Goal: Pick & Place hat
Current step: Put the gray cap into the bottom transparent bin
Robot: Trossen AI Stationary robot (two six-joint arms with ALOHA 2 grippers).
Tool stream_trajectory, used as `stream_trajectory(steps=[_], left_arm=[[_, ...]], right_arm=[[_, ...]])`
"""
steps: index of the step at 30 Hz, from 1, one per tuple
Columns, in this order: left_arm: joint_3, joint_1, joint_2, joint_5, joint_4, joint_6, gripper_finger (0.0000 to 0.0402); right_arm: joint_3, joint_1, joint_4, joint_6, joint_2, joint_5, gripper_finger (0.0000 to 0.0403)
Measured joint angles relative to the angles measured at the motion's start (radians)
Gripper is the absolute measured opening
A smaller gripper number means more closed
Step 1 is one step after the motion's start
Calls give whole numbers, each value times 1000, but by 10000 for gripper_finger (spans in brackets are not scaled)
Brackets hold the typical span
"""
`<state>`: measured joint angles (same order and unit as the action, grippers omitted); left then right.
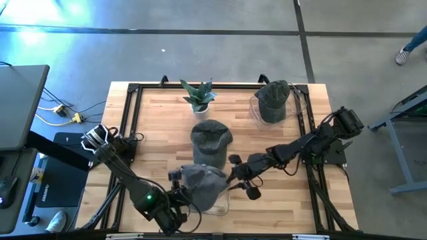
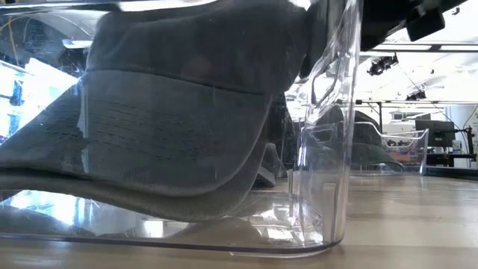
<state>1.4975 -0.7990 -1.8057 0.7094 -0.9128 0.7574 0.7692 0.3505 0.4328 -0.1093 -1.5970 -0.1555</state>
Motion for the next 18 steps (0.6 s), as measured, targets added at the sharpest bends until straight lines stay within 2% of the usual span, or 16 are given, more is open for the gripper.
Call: stream_trajectory(steps=[4,8,12,18], left_arm=[[6,0,1,-5,29,-64,3],[14,0,4,-15,6,26,3],[15,1,-3,-74,-6,105,3],[14,23,-63,-119,17,113,3]], right_arm=[[0,-11,-5,-12,0,138,79],[0,-11,-27,0,0,207,43],[0,-11,-19,2,0,250,7],[0,-10,34,29,0,242,24]])
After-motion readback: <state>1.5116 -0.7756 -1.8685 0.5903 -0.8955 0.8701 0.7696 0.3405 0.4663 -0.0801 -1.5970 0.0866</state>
